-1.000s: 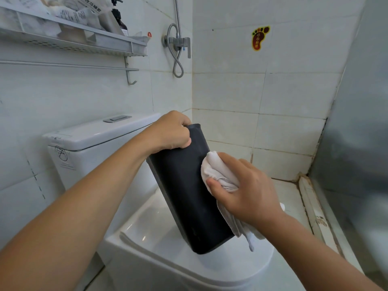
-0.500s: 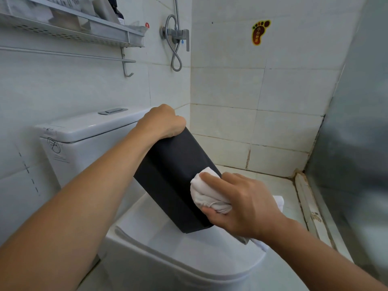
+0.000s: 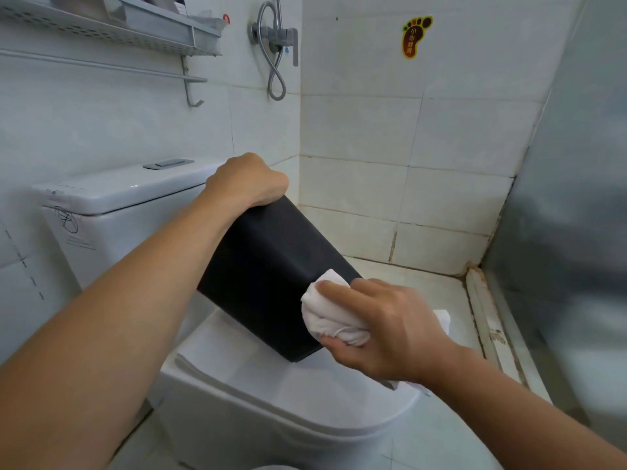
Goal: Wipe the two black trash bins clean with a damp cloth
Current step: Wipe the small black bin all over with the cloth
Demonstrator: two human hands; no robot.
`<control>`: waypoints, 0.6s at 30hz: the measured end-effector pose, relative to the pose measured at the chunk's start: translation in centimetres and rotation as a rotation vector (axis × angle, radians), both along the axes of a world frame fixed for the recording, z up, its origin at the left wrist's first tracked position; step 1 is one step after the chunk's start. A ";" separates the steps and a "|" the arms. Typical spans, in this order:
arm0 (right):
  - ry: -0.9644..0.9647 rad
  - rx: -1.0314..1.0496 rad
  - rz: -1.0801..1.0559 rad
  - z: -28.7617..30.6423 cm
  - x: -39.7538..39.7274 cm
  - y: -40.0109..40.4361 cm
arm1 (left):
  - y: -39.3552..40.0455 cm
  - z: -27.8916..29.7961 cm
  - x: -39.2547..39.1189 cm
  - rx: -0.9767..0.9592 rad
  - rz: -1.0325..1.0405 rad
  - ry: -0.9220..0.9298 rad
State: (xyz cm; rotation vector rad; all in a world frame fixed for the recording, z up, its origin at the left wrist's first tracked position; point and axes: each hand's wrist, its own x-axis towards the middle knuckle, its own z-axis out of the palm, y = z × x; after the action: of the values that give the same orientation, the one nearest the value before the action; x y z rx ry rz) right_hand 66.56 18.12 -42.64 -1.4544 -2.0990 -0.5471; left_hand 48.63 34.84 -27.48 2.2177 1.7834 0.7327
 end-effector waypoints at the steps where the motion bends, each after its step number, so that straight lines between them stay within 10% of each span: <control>1: -0.032 0.021 -0.009 0.0 -0.1 0.2 | 0.0 0.0 -0.2 -0.010 0.009 -0.006; 18: 0.223 -0.057 -0.059 0.2 1.2 -0.1 | -1.2 0.6 0.3 0.010 -0.236 0.039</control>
State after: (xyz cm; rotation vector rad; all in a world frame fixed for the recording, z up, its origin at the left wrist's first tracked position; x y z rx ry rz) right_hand 67.71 17.98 -42.43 -1.5371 -1.9166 -0.3317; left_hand 48.95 33.66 -26.85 2.4093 1.5005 0.6534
